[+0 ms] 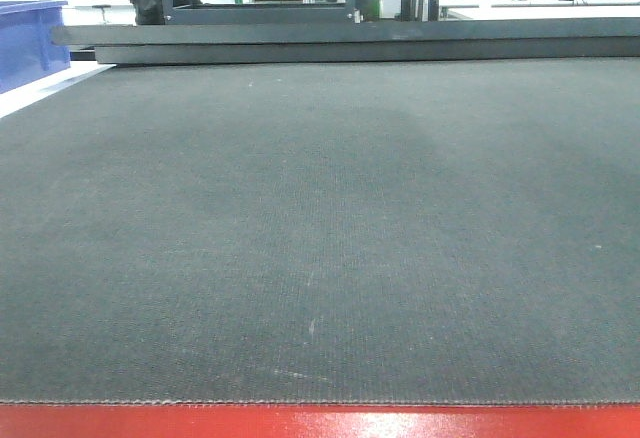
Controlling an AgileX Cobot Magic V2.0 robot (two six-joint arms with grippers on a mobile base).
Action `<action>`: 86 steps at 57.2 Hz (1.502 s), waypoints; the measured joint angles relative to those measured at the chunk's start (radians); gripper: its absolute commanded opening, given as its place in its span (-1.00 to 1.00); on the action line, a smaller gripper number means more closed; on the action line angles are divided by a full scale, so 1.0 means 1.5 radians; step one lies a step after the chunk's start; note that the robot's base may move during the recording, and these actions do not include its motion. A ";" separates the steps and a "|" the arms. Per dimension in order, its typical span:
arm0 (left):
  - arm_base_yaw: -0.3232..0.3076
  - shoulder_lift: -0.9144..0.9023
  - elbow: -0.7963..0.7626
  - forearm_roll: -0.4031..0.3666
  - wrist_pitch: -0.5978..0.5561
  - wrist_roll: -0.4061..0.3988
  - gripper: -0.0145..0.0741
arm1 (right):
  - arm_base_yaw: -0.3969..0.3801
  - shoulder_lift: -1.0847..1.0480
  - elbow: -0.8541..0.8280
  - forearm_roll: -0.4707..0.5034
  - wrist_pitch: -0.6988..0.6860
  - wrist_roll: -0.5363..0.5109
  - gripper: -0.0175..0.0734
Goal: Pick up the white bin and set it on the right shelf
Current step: 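Hold the bin raised with both grippers while the base backs away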
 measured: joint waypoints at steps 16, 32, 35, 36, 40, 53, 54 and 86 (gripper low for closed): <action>0.007 0.000 0.000 -0.001 -0.015 -0.001 -0.96 | 0.027 0.002 0.000 0.004 -0.020 0.001 -0.48; 0.007 0.000 0.000 -0.001 -0.015 -0.001 -0.96 | 0.027 0.002 0.000 0.004 -0.021 0.002 -0.48; 0.007 0.000 0.000 -0.001 -0.015 -0.001 -0.96 | 0.027 0.002 0.000 0.004 -0.021 0.002 -0.48; 0.007 0.000 0.000 -0.001 -0.015 -0.001 -0.96 | 0.027 0.002 0.000 0.004 -0.021 0.002 -0.48; 0.007 0.000 0.000 -0.001 -0.015 -0.001 -0.96 | 0.027 0.002 0.000 0.004 -0.021 0.002 -0.48; 0.007 0.000 0.000 -0.001 -0.015 -0.001 -0.96 | 0.028 0.002 0.000 0.004 -0.024 0.002 -0.48; 0.007 0.000 0.000 -0.001 -0.015 -0.001 -0.96 | 0.028 0.002 0.000 0.004 -0.026 0.002 -0.48; 0.007 0.000 0.000 -0.001 -0.014 -0.003 -0.96 | 0.034 0.002 0.000 0.004 -0.061 0.003 -0.48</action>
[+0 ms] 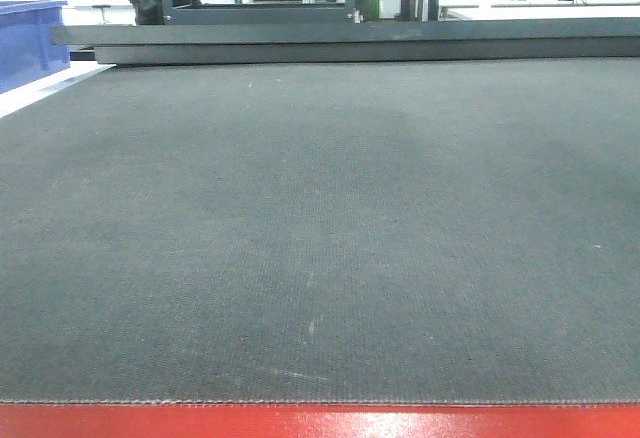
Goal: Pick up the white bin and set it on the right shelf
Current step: 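Hold the bin raised with both grippers while the base backs away, then carry the bin with both grippers while driving past the red table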
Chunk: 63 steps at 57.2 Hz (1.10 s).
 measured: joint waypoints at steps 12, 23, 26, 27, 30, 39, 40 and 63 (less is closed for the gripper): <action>0.000 0.000 0.000 0.000 0.000 -0.001 -0.96 | 0.004 0.000 0.000 -0.001 -0.017 0.000 -0.48; 0.000 0.000 0.000 0.000 0.004 -0.001 -0.96 | 0.006 0.000 0.000 -0.003 -0.030 0.001 -0.48; 0.000 0.000 0.000 0.000 0.005 -0.001 -0.96 | 0.006 0.000 0.000 -0.004 -0.035 0.001 -0.48; 0.000 0.000 0.000 0.000 0.005 -0.001 -0.96 | 0.006 0.000 0.000 -0.004 -0.037 0.001 -0.48; 0.000 0.000 0.000 0.000 0.005 -0.001 -0.96 | 0.006 0.000 0.000 -0.004 -0.042 0.001 -0.48; -0.002 -0.001 0.000 0.000 0.006 -0.003 -0.96 | 0.011 0.000 0.000 -0.005 -0.059 0.001 -0.48; -0.002 -0.001 0.000 0.000 0.006 -0.003 -0.96 | 0.011 0.000 0.000 -0.005 -0.060 0.001 -0.48; -0.006 -0.001 0.000 0.001 0.021 -0.006 -0.96 | 0.013 0.000 0.000 -0.005 -0.098 0.001 -0.48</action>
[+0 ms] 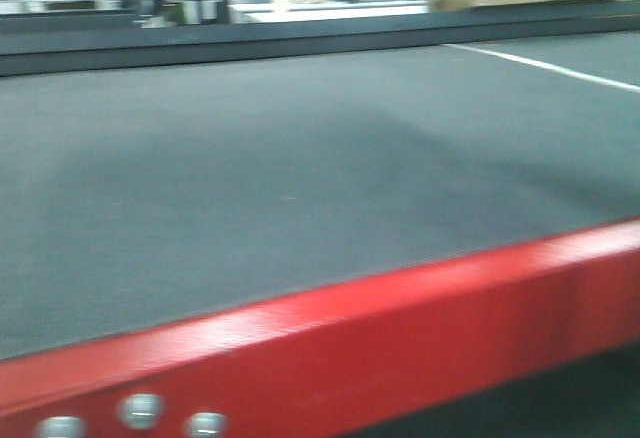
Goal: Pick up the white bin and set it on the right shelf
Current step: 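Carry the bin with both grippers while driving past the red table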
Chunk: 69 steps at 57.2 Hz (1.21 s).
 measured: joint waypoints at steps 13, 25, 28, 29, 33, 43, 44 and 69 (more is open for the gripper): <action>-0.001 0.000 0.000 0.001 0.004 -0.002 -0.96 | 0.001 0.000 0.000 0.000 -0.010 0.000 -0.48; -0.001 0.000 0.000 0.003 0.004 -0.003 -0.96 | 0.001 0.000 0.000 0.000 -0.012 0.000 -0.48; -0.001 0.000 0.000 0.003 0.004 -0.003 -0.96 | 0.001 0.000 0.000 0.000 -0.012 0.000 -0.48; -0.001 0.000 0.000 0.003 0.004 -0.003 -0.96 | 0.001 0.000 0.000 0.000 -0.012 0.000 -0.48; -0.001 0.000 0.000 0.003 0.004 -0.003 -0.96 | 0.001 0.000 0.000 0.001 -0.012 0.000 -0.48; -0.001 0.000 0.000 0.003 0.005 -0.003 -0.96 | 0.001 0.000 0.000 0.001 -0.012 0.000 -0.48; -0.001 0.000 0.000 0.003 0.005 -0.003 -0.96 | 0.001 0.000 0.000 0.001 -0.012 0.000 -0.48; -0.001 0.000 0.000 0.003 0.007 -0.003 -0.96 | 0.001 0.000 0.000 0.001 -0.015 0.001 -0.48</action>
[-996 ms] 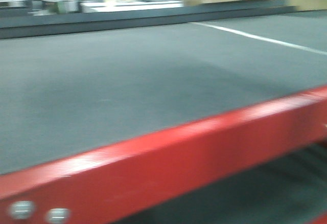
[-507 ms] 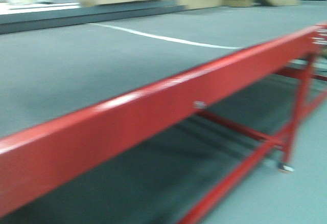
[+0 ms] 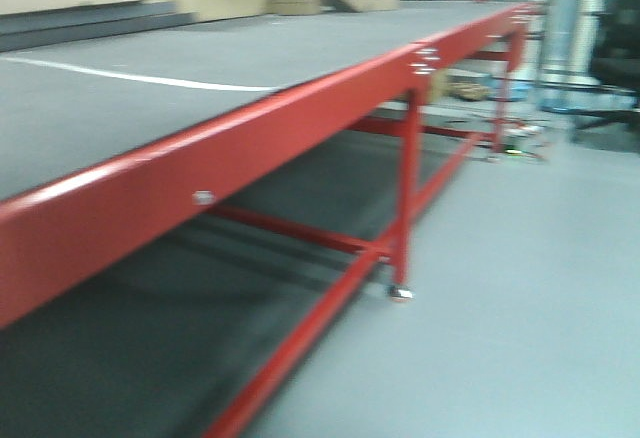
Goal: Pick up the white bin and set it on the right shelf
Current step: 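Carry the bin with both grippers while driving past the red table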
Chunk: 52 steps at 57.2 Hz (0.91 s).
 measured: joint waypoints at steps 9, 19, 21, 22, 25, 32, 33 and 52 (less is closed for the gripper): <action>0.000 0.000 0.000 0.000 0.000 0.000 -0.96 | 0.000 0.000 0.000 0.000 0.000 0.000 -0.48; 0.000 0.000 0.000 0.000 0.000 0.000 -0.96 | 0.000 0.000 0.000 0.000 0.000 0.000 -0.48; 0.000 0.000 0.000 0.000 0.000 0.000 -0.96 | 0.000 0.000 0.000 0.000 0.000 0.000 -0.48; 0.000 0.000 0.000 0.000 0.000 0.000 -0.96 | 0.000 0.000 0.000 0.000 0.000 0.000 -0.48; 0.000 0.000 0.000 0.000 0.000 0.000 -0.96 | 0.000 0.000 0.000 0.000 0.000 0.000 -0.48; 0.000 0.000 0.000 0.000 0.001 0.000 -0.96 | 0.000 0.000 0.000 0.000 0.000 0.000 -0.48; 0.000 0.000 0.000 0.000 0.001 0.000 -0.96 | 0.000 0.000 0.000 0.000 0.000 0.000 -0.48; 0.000 -0.001 0.000 0.000 0.001 0.000 -0.96 | 0.000 0.000 0.000 0.000 0.000 0.000 -0.48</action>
